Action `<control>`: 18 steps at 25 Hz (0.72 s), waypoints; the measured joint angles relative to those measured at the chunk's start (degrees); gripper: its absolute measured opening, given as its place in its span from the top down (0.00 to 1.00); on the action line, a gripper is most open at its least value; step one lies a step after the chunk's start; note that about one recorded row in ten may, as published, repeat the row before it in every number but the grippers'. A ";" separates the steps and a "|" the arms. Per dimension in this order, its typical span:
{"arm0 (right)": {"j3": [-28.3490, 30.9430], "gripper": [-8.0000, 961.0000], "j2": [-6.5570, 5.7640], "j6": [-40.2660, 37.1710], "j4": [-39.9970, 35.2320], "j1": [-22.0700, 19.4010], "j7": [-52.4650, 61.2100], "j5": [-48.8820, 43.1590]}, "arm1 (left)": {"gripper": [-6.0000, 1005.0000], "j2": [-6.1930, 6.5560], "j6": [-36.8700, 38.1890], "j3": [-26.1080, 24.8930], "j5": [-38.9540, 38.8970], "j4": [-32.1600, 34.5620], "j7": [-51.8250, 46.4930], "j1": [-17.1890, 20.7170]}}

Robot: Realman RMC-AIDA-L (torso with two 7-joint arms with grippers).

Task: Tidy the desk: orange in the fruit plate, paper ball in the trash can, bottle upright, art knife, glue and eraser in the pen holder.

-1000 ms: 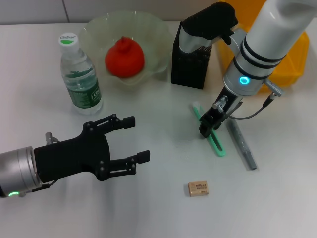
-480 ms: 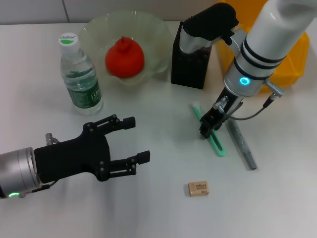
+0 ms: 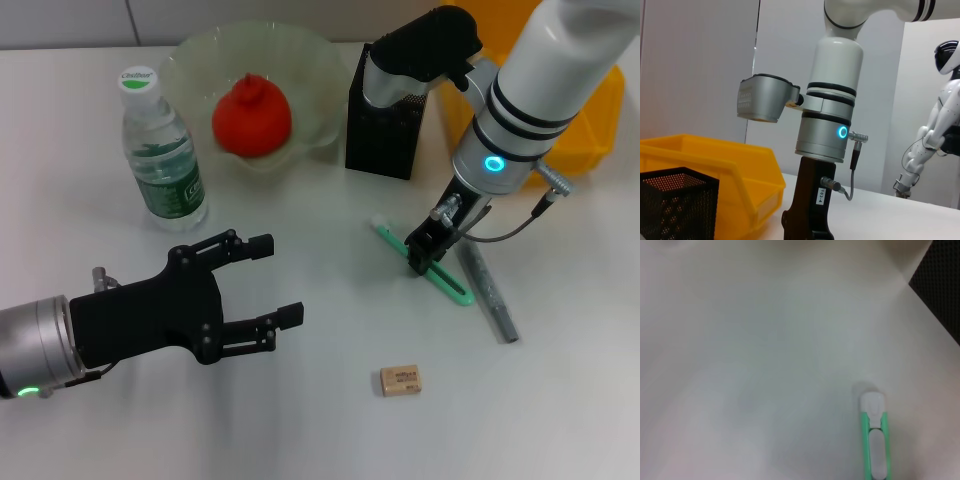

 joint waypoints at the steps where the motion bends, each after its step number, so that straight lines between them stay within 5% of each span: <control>1: 0.00 0.78 0.00 -0.01 0.01 0.00 0.00 -0.01 | 0.16 0.00 0.00 -0.02 0.00 0.00 0.00 -0.02; 12: -0.10 0.80 0.01 -0.42 -1.14 -0.86 -0.47 -0.14 | 0.16 0.01 0.21 -0.03 0.00 0.00 0.00 -0.37; 18: -0.03 0.80 -0.13 -1.68 -12.93 -7.41 -2.10 1.18 | 0.16 0.09 0.41 -0.03 0.00 0.00 0.00 -0.39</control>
